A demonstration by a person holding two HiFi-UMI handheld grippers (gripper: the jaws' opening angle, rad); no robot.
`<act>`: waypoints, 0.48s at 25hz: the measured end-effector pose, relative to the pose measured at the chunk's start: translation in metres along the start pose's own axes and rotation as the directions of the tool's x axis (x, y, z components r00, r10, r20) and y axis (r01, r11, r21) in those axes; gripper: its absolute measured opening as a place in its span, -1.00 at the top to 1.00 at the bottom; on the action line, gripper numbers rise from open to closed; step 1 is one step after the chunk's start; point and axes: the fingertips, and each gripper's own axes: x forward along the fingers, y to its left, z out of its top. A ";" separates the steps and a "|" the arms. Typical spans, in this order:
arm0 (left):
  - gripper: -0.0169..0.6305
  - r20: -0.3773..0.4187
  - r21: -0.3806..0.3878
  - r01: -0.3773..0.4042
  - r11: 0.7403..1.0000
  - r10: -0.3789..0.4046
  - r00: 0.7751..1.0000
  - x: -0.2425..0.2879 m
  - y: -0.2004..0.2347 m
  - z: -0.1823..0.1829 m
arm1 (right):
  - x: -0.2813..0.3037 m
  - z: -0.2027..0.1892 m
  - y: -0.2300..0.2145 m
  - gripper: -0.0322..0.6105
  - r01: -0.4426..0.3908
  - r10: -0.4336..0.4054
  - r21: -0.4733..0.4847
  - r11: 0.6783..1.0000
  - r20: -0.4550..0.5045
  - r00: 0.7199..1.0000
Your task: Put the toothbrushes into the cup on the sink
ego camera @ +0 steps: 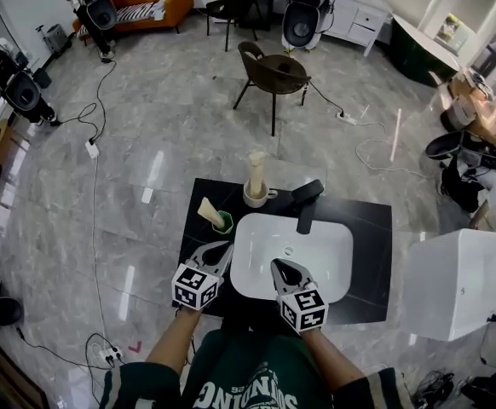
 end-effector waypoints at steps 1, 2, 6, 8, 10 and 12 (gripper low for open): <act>0.92 0.004 0.013 0.006 1.000 -0.006 1.000 0.002 -0.005 0.003 | -0.003 0.002 -0.003 0.78 0.008 -0.008 -0.004 1.000 0.005 1.000; 0.92 0.007 0.026 0.012 1.000 -0.012 1.000 0.004 -0.011 0.006 | -0.006 0.003 -0.007 0.78 0.017 -0.017 -0.006 1.000 0.010 1.000; 0.92 0.008 0.079 0.044 0.996 -0.044 0.999 0.014 -0.030 0.016 | -0.016 0.002 -0.023 0.78 0.052 -0.053 0.004 0.999 0.030 0.998; 0.92 0.014 0.095 0.059 0.994 -0.061 0.998 0.019 -0.037 0.022 | -0.020 0.001 -0.032 0.78 0.072 -0.072 0.008 0.997 0.038 0.997; 0.91 0.020 0.097 0.072 0.993 -0.074 0.997 0.023 -0.043 0.025 | -0.025 0.002 -0.038 0.78 0.088 -0.088 0.007 0.996 0.044 0.995; 0.92 0.019 0.099 0.077 0.992 -0.080 0.997 0.026 -0.047 0.028 | -0.029 0.006 -0.042 0.78 0.098 -0.098 0.001 0.995 0.050 0.994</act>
